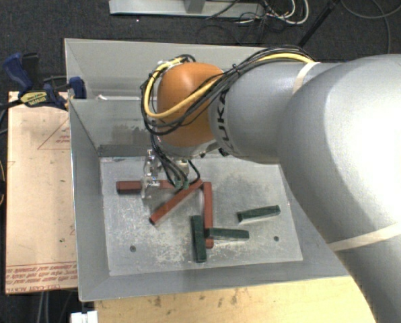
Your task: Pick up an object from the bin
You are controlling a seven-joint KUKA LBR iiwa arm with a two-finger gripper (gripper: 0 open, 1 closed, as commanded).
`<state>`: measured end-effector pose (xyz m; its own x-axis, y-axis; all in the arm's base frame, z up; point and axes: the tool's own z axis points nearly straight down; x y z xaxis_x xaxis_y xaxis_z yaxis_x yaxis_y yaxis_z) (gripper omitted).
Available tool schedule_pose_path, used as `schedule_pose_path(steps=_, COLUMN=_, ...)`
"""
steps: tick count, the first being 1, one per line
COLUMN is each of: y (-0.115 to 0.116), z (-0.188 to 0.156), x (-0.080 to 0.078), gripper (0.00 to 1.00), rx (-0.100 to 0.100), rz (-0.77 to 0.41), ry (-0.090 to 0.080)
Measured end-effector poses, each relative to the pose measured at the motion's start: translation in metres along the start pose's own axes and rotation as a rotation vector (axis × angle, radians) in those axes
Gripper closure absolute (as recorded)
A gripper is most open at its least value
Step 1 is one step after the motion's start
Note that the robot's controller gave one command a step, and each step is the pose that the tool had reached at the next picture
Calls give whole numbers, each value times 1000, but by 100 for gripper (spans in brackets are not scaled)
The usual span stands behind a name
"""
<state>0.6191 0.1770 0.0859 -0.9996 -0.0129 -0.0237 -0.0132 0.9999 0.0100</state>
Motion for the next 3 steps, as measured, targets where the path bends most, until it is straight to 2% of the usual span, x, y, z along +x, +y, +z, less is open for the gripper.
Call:
schedule_pose_path(steps=1, y=0, z=0, x=0, gripper=100, rx=0, rz=0, ry=0)
schedule_pose_path(steps=2, y=4, z=-29, x=-13, gripper=100, rx=8, rz=-11, ry=22)
schedule_pose_path(steps=3, y=9, z=-90, x=-18, gripper=100, rx=9, rz=-56, ry=24)
